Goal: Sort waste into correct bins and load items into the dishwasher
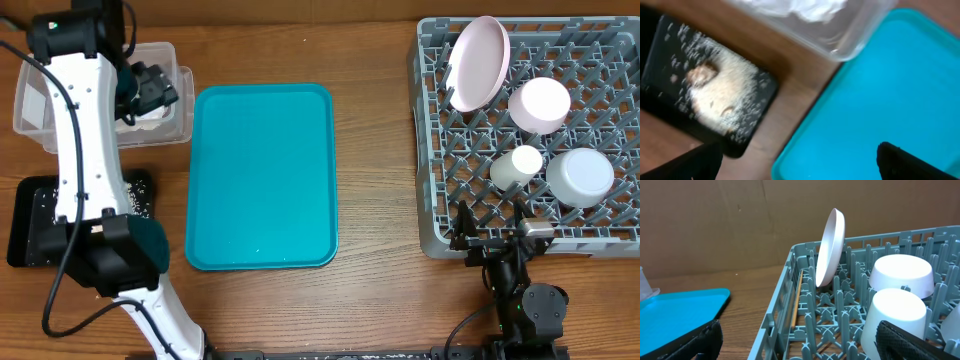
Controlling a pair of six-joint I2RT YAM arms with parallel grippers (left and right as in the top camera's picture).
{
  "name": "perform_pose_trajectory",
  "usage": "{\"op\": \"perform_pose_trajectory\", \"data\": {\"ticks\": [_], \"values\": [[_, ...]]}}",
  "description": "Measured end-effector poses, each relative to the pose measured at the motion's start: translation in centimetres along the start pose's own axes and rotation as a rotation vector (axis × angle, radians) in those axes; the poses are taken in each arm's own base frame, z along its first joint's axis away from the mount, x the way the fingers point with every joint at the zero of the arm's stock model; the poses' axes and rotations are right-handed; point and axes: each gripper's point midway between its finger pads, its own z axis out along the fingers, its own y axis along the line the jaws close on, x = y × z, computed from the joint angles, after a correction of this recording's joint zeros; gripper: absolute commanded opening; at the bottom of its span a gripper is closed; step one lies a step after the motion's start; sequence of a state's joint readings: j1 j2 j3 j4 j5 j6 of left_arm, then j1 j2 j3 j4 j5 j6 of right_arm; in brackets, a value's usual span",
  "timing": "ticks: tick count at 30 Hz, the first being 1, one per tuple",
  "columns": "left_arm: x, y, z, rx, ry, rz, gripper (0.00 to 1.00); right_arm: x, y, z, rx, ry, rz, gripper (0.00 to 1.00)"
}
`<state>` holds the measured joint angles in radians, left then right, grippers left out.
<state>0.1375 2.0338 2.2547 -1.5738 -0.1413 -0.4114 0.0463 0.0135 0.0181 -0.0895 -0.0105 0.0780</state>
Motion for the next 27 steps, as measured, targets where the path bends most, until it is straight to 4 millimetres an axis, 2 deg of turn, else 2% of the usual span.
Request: {"op": "perform_pose_trajectory", "data": {"ticks": [3,5,8,11,14,16,19,23,27], "values": [[0.3,-2.5,-2.6,0.06,-0.078,0.11,1.0,0.0,0.0,0.0,0.0,0.001,-0.001,1.0],[1.3,-4.2,-5.5,0.102,-0.147,0.214,1.0,0.0,0.0,0.0,0.0,0.0,-0.001,1.0],[3.2,-5.7,-9.8,0.157,-0.237,0.329,1.0,0.0,0.0,0.0,0.0,0.0,0.0,1.0],[4.3,-5.4,-13.2,0.192,-0.318,0.37,1.0,0.0,0.0,0.0,0.0,0.0,0.0,1.0],[4.7,-4.4,-14.9,0.205,-0.381,0.372,1.0,0.0,0.0,0.0,0.0,0.0,0.0,1.0],[5.0,-4.2,-14.8,0.216,-0.411,0.37,1.0,0.0,0.0,0.0,0.0,0.001,-0.001,1.0],[5.9,-4.0,-13.1,0.223,-0.419,0.372,1.0,0.0,0.0,0.0,0.0,0.0,-0.001,1.0],[7.9,-4.2,-8.6,0.25,-0.422,0.392,1.0,0.0,0.0,0.0,0.0,0.0,-0.001,1.0],[9.9,-4.5,-5.1,0.325,-0.504,0.403,1.0,0.0,0.0,0.0,-0.001,-0.001,-0.001,1.0]]}}
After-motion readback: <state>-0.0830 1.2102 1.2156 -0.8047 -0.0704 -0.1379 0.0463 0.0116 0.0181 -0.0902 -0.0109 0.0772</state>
